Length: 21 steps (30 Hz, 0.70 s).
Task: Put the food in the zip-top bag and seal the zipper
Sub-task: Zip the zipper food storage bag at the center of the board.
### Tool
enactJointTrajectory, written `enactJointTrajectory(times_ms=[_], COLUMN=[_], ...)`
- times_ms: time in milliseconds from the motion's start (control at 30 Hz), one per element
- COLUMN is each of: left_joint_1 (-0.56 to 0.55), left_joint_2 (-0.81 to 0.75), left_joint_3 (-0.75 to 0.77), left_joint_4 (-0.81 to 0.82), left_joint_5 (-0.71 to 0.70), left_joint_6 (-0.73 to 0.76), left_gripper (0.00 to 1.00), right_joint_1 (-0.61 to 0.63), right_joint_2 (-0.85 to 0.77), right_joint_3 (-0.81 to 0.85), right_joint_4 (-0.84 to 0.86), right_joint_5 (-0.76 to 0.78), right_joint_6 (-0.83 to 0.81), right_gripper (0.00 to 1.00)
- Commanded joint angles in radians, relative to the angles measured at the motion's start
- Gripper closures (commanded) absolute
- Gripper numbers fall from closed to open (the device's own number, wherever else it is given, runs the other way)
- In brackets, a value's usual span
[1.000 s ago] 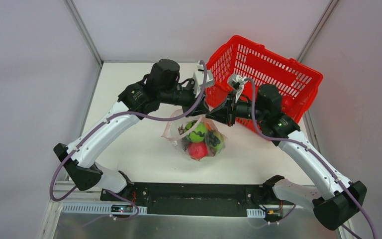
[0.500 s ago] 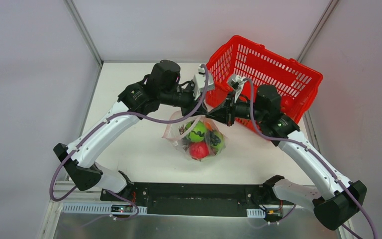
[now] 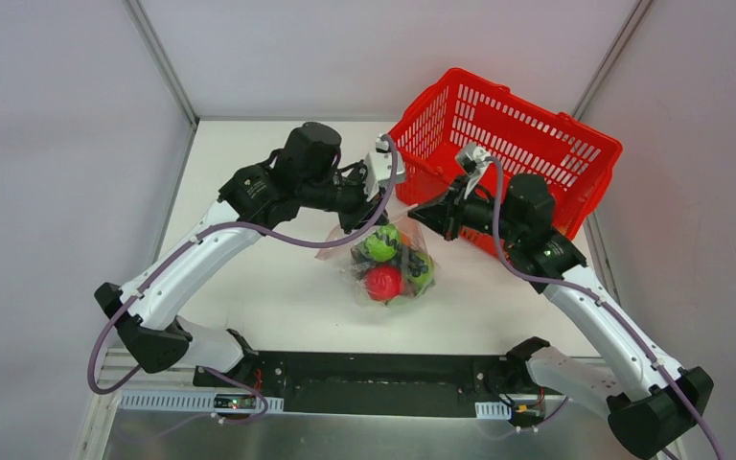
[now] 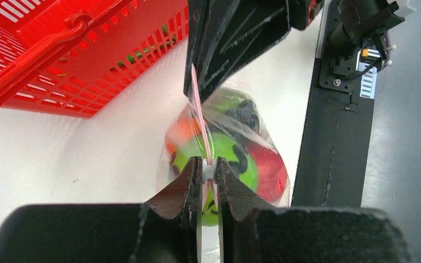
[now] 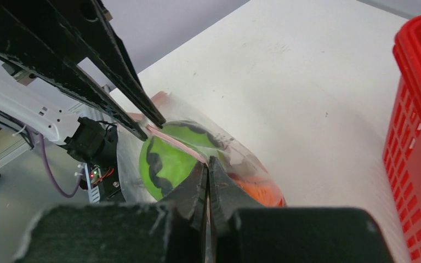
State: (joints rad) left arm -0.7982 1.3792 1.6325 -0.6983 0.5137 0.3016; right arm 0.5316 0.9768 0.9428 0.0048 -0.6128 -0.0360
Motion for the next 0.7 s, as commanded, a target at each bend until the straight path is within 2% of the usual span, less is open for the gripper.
enactJointTrajectory(times_ms=[0,400,600,667], left_joint_1=[0.014,0.041,0.057,0.064], left_joint_2=[-0.085,-0.160,-0.188,-0.202], left_joint_3=[-0.016,-0.089,-0.129,-0.140], left_joint_4=[-0.092,-0.119,-0.136,-0.141], left_joint_5=[-0.009,-0.047,-0.075,-0.081], left_joint_6=[0.009,0.014,0.011,0.014], left_gripper=[1.00,1.00,1.00,1.00], right_joint_1=[-0.043,-0.073,-0.084,-0.087], right_joint_2=[-0.049,-0.077,-0.080,-0.078], right_joint_3=[-0.025,-0.084,-0.105,-0.110], right_joint_4=[0.087,0.147,0.155,0.151], right_joint_5=[0.149,0.287,0.317,0.285], right_joint_6=[0.008,0.067,0.091,0.089], right_gripper=[1.00,1.00,1.00,1.00])
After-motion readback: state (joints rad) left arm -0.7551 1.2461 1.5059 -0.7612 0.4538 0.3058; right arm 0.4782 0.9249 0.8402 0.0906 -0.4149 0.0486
